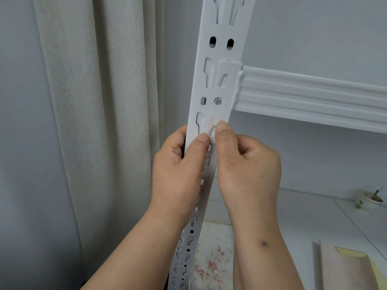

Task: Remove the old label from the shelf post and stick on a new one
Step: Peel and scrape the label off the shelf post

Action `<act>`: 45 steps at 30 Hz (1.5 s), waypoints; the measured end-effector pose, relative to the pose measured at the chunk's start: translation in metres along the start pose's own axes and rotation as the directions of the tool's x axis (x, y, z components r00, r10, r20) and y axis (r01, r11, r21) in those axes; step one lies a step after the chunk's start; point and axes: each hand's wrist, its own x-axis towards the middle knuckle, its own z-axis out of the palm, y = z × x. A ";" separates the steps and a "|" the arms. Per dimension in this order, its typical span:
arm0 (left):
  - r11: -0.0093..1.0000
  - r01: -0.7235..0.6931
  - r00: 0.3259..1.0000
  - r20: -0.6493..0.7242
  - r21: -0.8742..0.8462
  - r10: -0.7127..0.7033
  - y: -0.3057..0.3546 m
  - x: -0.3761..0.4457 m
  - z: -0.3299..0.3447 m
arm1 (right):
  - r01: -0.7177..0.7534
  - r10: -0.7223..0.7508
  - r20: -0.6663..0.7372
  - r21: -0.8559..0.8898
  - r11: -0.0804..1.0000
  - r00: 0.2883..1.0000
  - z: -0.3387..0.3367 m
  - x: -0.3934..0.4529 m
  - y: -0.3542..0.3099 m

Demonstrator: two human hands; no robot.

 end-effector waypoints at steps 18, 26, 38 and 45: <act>1.000 0.005 1.000 -0.003 -0.016 -0.005 -0.001 0.001 0.000 | 0.026 -0.026 0.013 -0.002 1.000 1.000 -0.001 0.003 -0.003; 1.000 0.005 1.000 0.004 -0.018 -0.005 -0.002 0.000 0.000 | 0.079 -0.076 0.034 -0.070 0.994 0.997 -0.002 0.000 0.000; 1.000 0.008 1.000 0.005 -0.021 -0.007 -0.002 0.000 -0.001 | 0.062 -0.062 0.016 -0.045 0.997 0.998 -0.002 0.002 0.001; 1.000 0.014 1.000 0.008 -0.024 -0.014 0.000 -0.001 0.000 | 0.091 -0.088 0.039 -0.055 0.994 0.995 -0.004 -0.001 0.003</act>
